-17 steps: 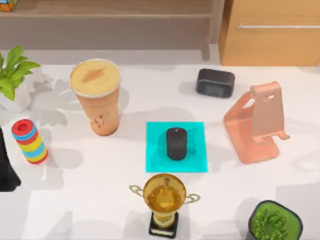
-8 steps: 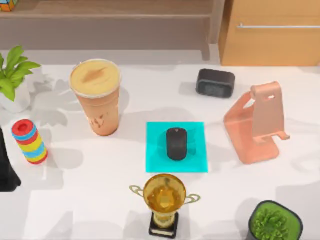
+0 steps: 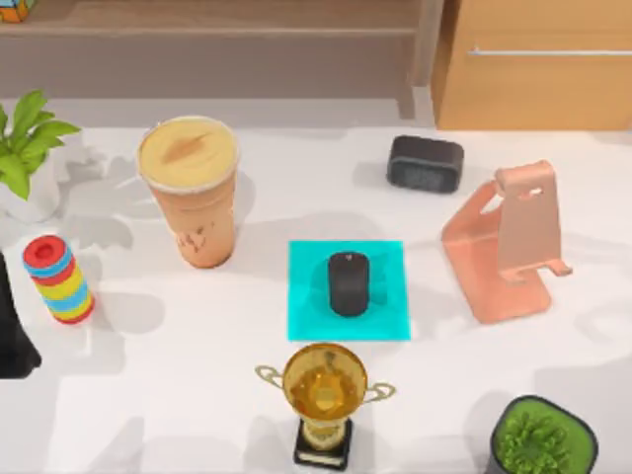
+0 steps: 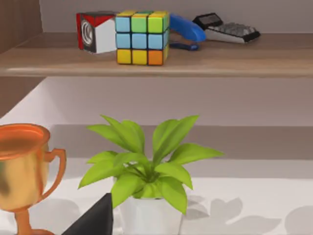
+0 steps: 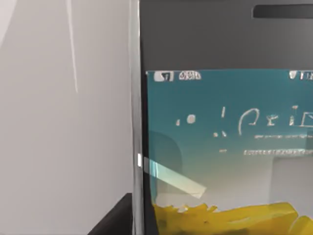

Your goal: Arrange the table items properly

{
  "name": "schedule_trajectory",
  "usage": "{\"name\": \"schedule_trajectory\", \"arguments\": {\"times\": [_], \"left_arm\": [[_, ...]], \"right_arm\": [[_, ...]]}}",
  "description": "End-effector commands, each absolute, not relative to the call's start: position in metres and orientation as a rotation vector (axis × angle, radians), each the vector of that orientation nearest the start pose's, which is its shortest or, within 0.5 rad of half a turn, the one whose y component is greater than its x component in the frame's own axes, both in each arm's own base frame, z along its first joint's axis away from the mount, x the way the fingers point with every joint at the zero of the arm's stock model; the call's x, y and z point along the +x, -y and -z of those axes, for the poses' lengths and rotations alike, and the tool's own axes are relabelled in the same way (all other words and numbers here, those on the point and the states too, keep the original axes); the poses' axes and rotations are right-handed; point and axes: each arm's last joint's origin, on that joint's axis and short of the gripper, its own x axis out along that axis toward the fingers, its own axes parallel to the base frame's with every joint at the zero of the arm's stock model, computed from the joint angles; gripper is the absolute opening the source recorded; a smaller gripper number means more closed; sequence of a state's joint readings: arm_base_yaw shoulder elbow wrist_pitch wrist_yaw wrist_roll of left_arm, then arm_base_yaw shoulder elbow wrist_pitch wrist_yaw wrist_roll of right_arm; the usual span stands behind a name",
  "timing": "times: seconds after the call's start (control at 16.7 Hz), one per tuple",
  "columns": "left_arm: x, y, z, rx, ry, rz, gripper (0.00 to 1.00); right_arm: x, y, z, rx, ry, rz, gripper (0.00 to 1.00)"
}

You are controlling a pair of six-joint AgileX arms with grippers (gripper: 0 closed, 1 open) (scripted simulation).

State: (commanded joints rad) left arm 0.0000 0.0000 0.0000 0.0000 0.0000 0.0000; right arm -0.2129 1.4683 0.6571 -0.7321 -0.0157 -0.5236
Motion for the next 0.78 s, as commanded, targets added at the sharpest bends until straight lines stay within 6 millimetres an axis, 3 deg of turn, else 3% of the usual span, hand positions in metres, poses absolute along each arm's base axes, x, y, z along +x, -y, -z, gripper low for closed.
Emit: {"name": "schedule_trajectory", "arguments": {"times": [0.24, 0.54, 0.78], "left_arm": [[0.106, 0.001, -0.160, 0.000, 0.000, 0.000, 1.00], [0.106, 0.001, -0.160, 0.000, 0.000, 0.000, 1.00], [0.106, 0.001, -0.160, 0.000, 0.000, 0.000, 1.00]], "right_arm": [[0.208, 0.044, -0.144, -0.238, -1.527, -0.246, 0.00], [0.208, 0.044, -0.144, -0.237, -1.527, -0.246, 0.00], [0.208, 0.027, -0.154, -0.290, -1.370, -0.200, 0.00]]}}
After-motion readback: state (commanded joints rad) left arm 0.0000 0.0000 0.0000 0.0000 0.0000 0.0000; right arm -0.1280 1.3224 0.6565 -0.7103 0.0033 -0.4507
